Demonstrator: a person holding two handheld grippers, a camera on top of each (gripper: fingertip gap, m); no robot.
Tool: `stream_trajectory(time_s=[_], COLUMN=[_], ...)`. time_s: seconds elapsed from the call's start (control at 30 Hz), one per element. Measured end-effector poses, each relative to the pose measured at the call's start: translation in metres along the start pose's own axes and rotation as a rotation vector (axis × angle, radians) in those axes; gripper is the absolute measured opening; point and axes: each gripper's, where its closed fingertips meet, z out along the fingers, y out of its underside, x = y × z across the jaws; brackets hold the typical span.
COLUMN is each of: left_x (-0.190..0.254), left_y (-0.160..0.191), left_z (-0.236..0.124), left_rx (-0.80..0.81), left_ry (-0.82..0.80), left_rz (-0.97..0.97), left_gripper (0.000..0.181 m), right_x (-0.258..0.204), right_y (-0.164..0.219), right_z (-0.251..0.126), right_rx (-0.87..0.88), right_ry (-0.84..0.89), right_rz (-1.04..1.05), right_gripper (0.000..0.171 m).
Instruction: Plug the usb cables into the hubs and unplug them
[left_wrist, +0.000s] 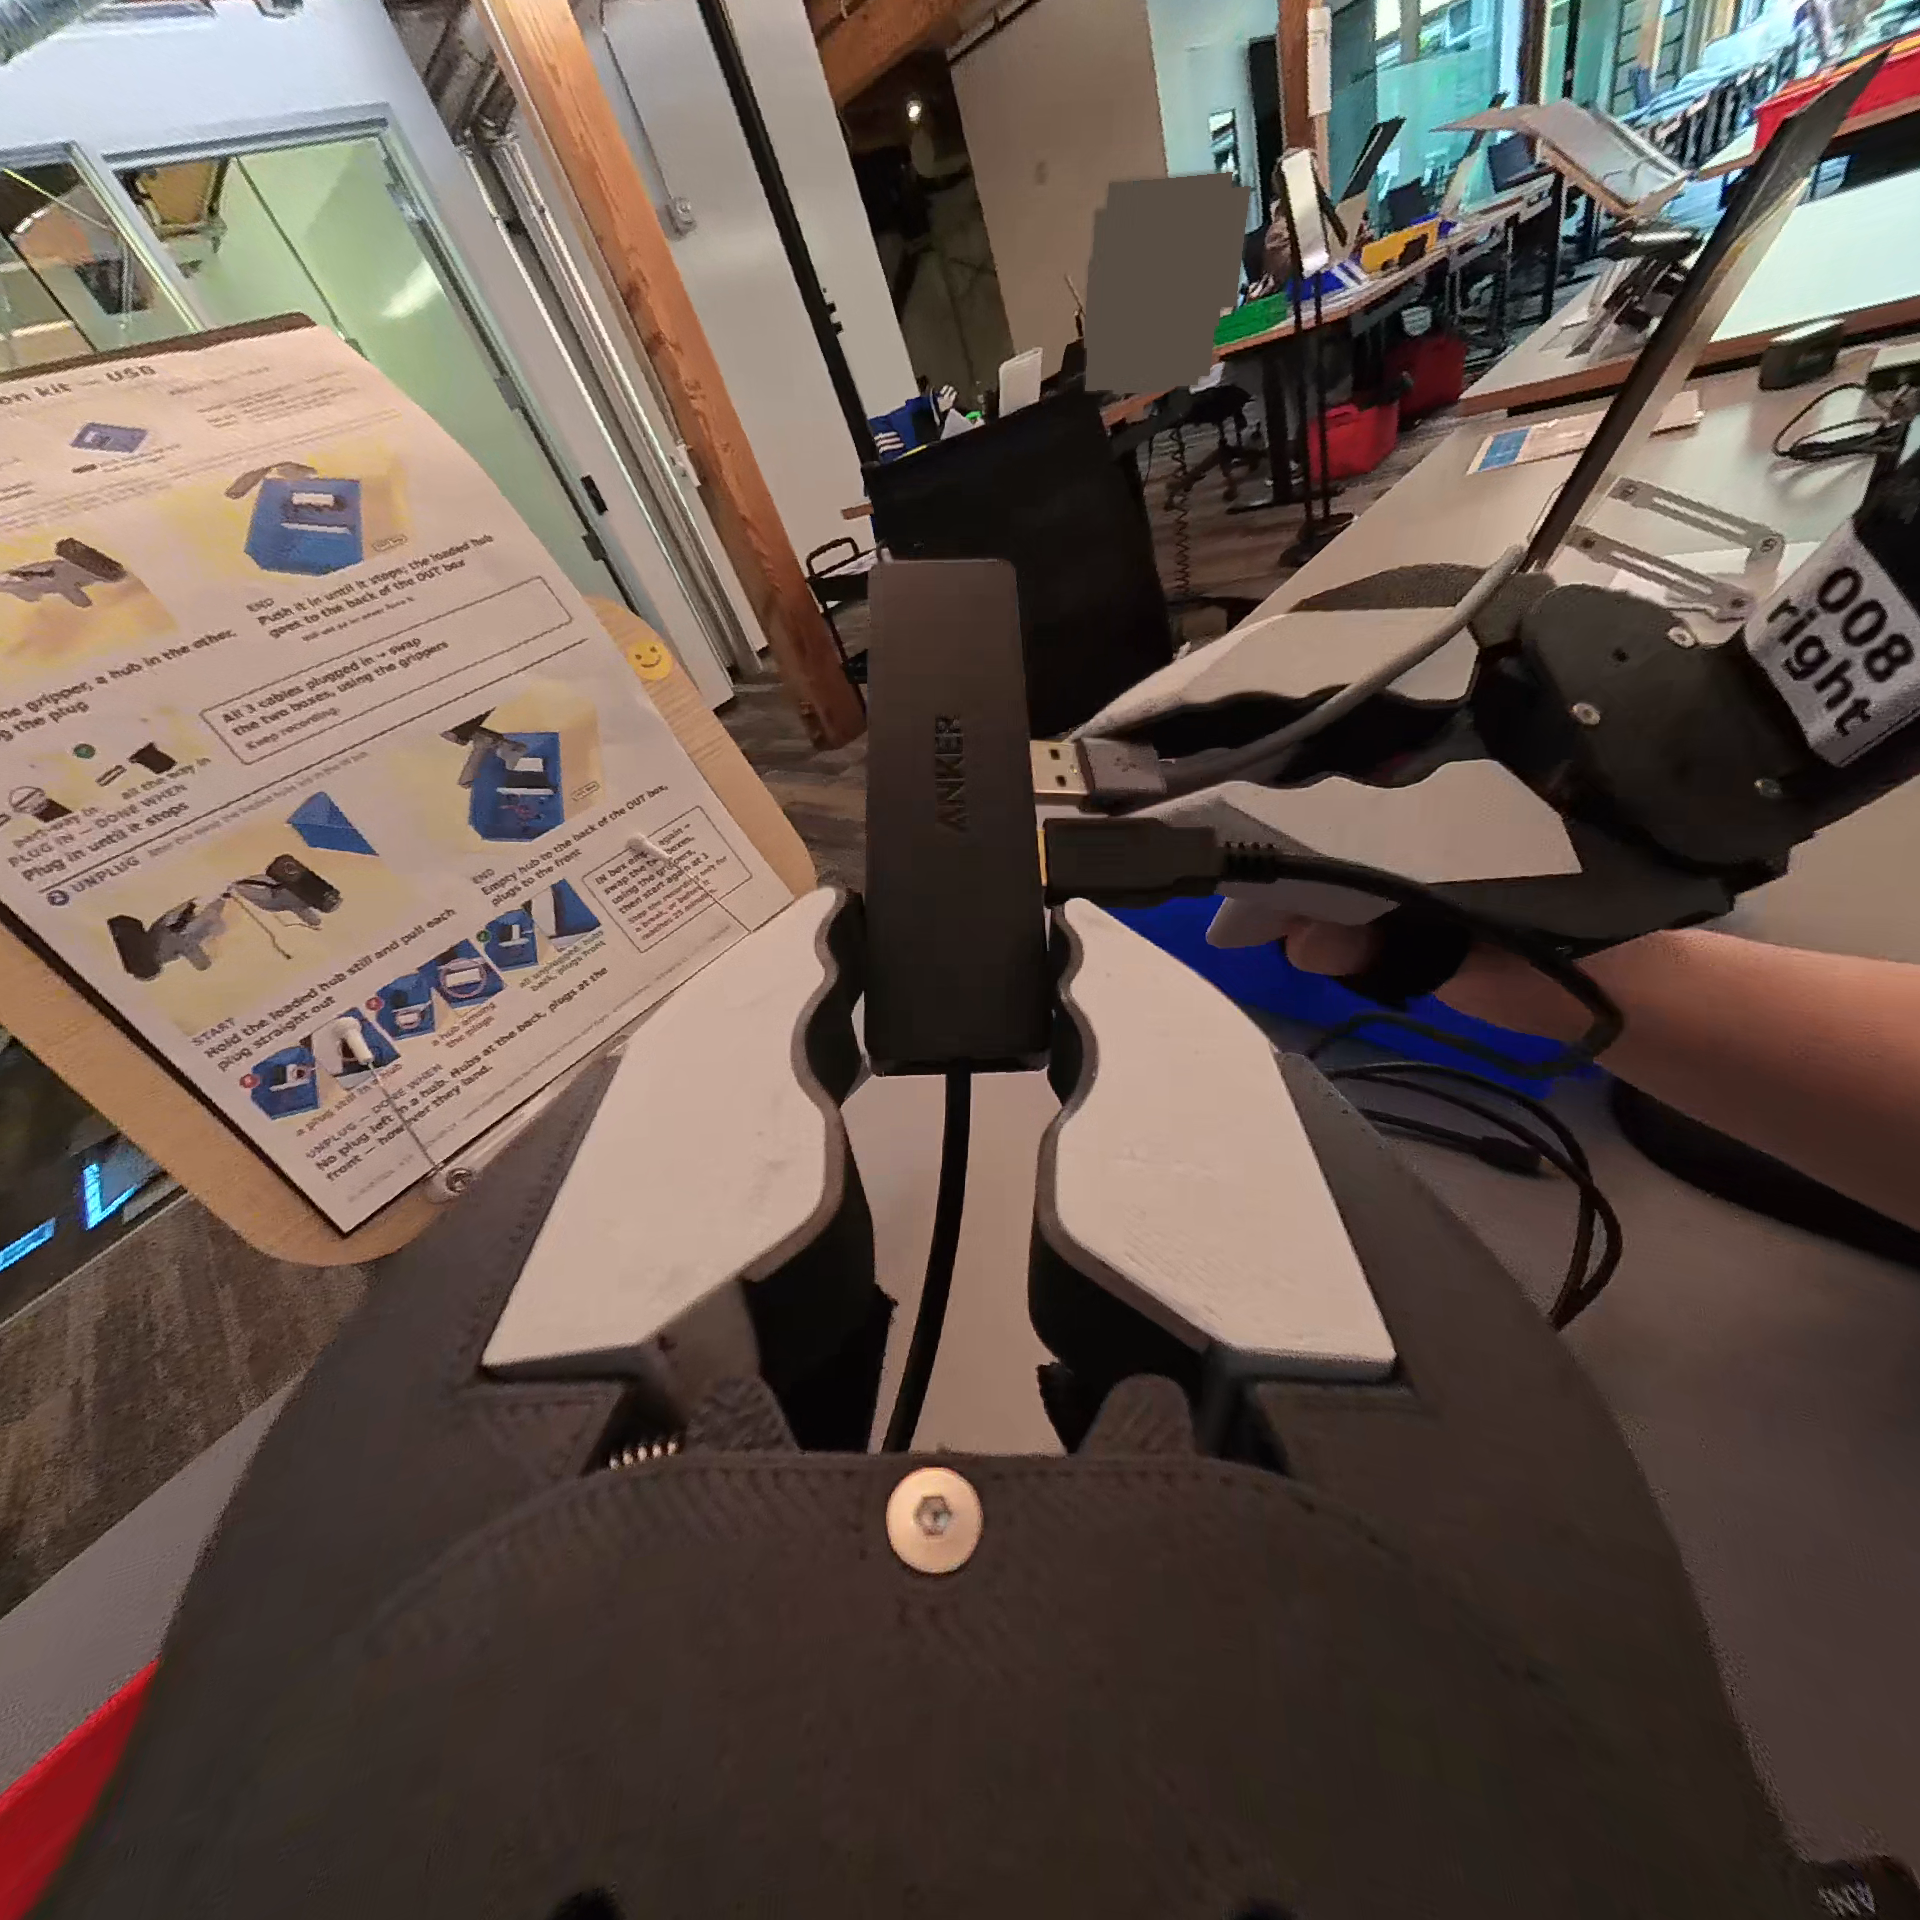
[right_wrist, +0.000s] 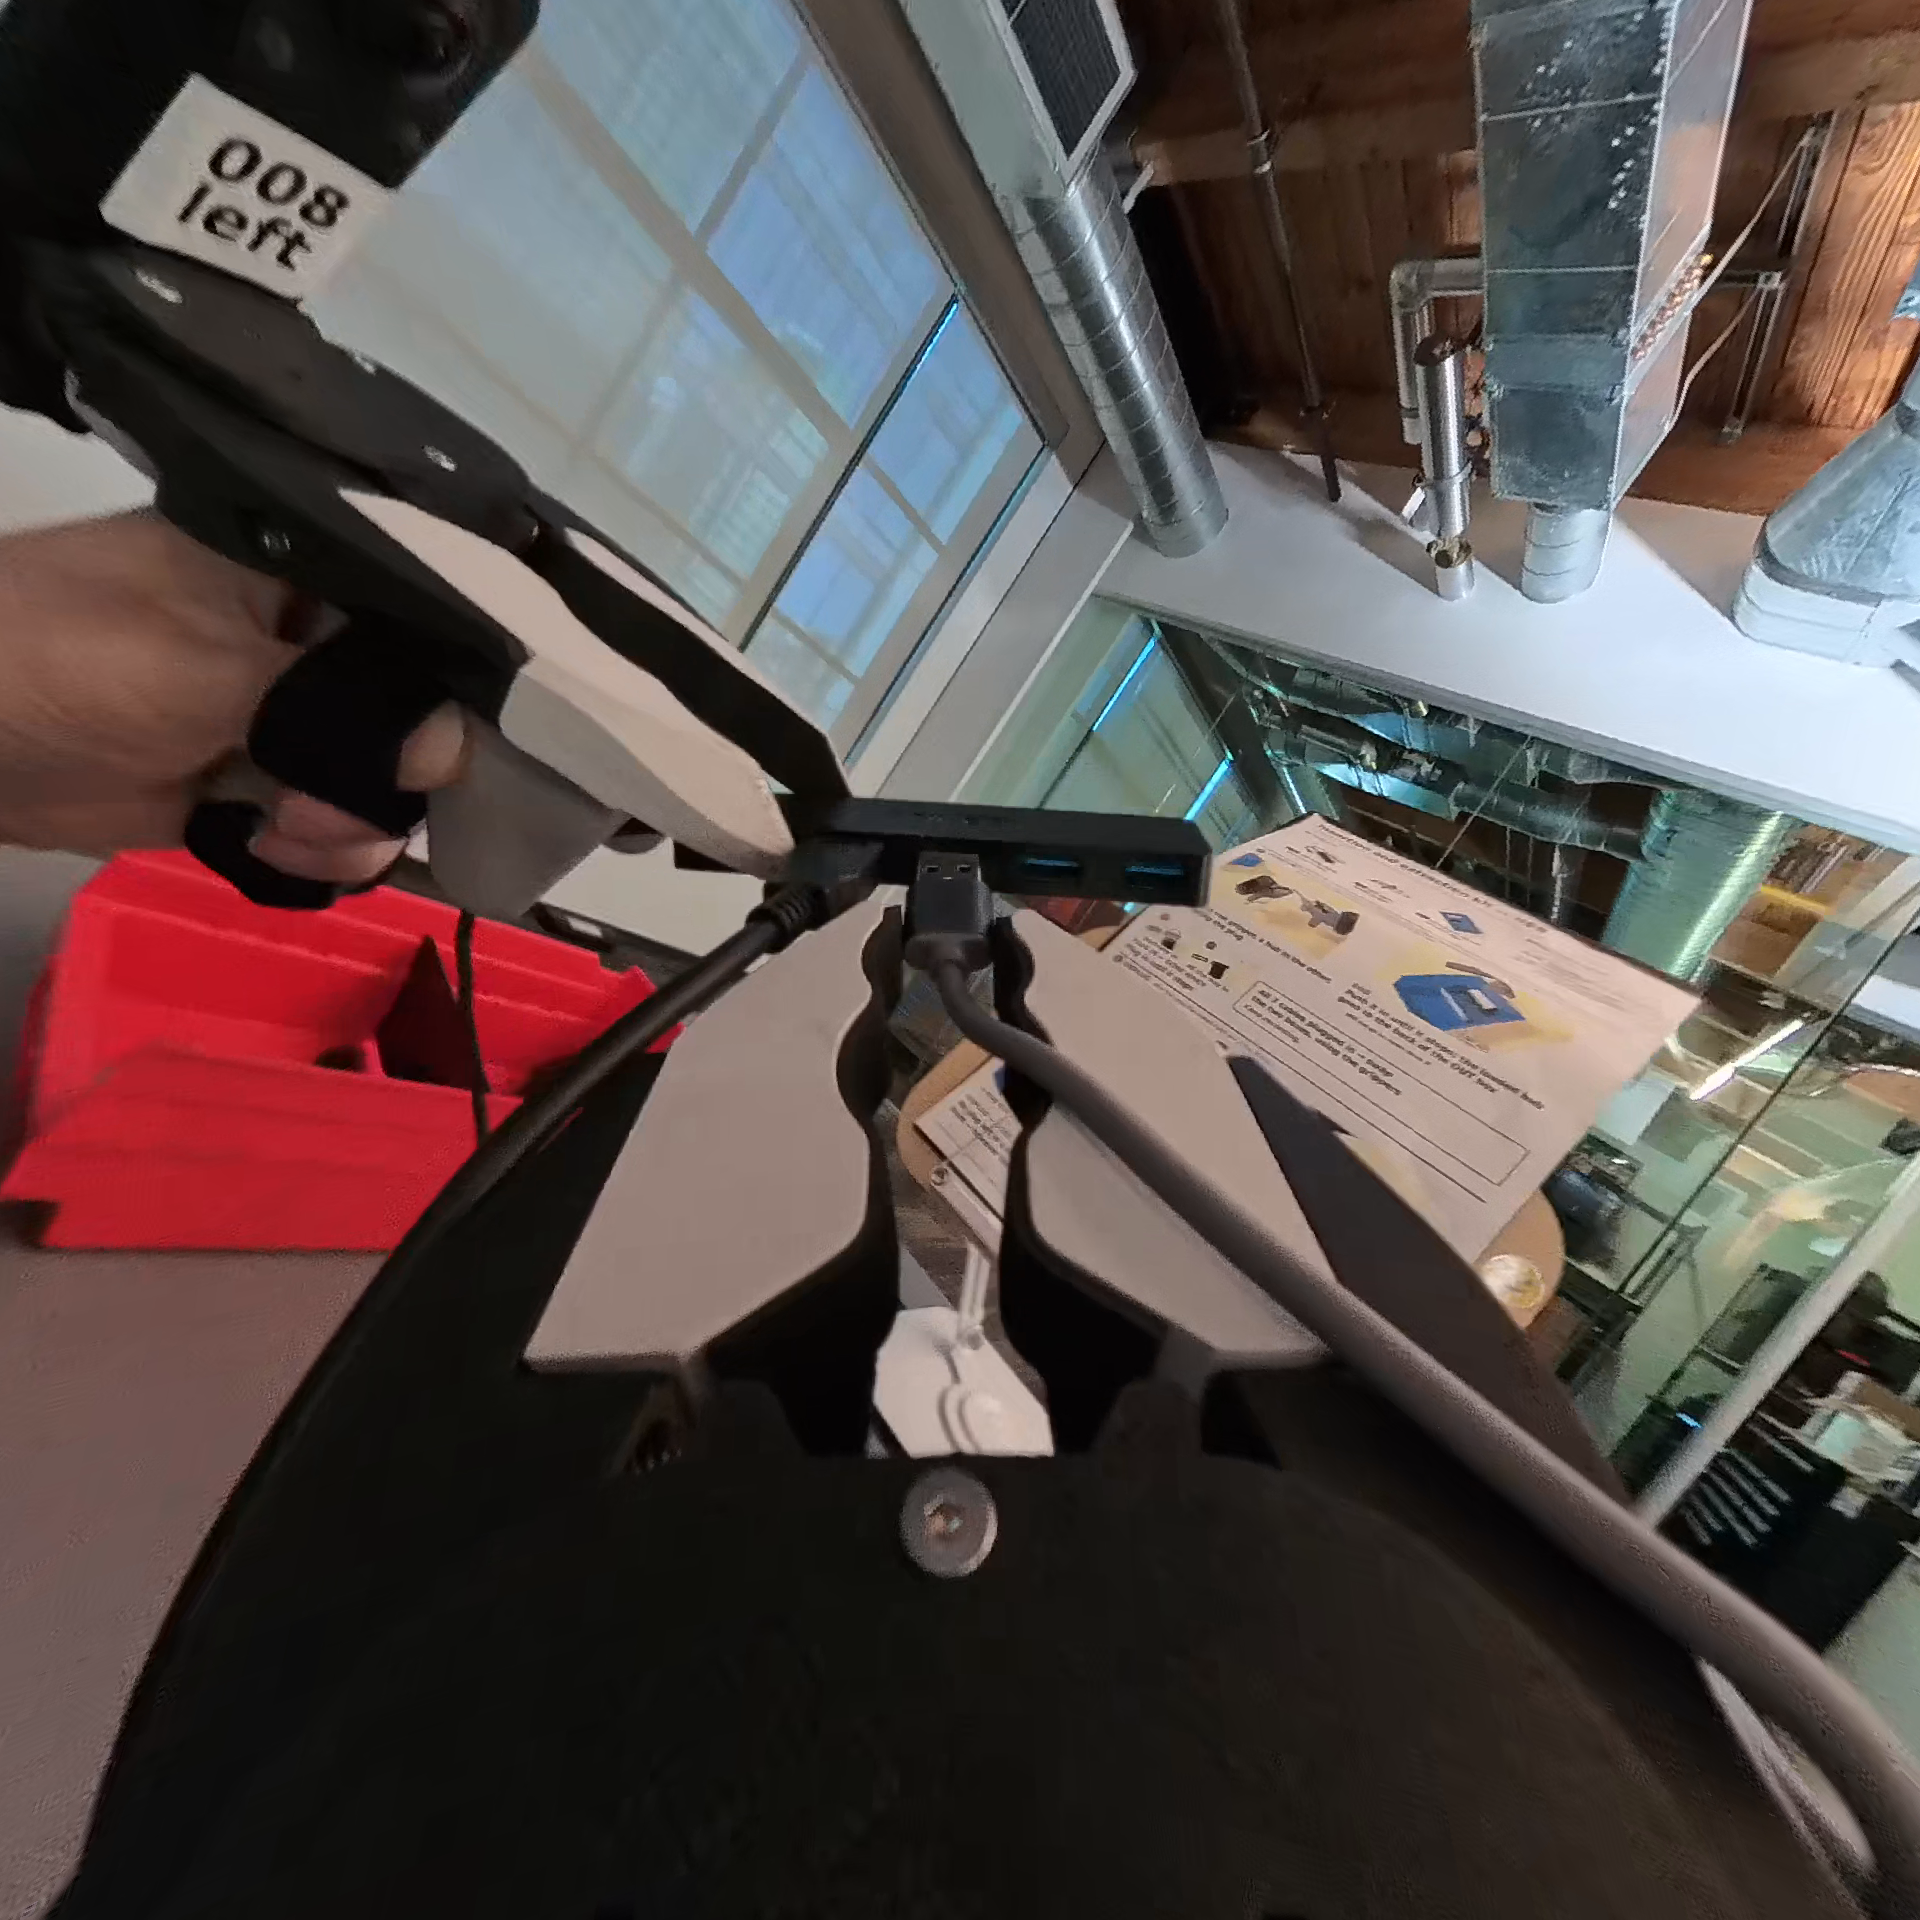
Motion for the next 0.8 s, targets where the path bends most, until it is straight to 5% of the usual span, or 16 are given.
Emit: stream_trajectory(time_s=[0.8], left_x=[0.0062], left_y=[-0.0058], left_z=[-0.0004], left_rx=[0.040], left_ry=[-0.025], left_rz=[0.069], left_gripper=[0.033], right_x=[-0.0006], right_y=[-0.0014], right_z=[-0.0036], right_rx=[-0.019], right_ry=[-0.066], right_rz=[-0.046], right_gripper=[0.017])
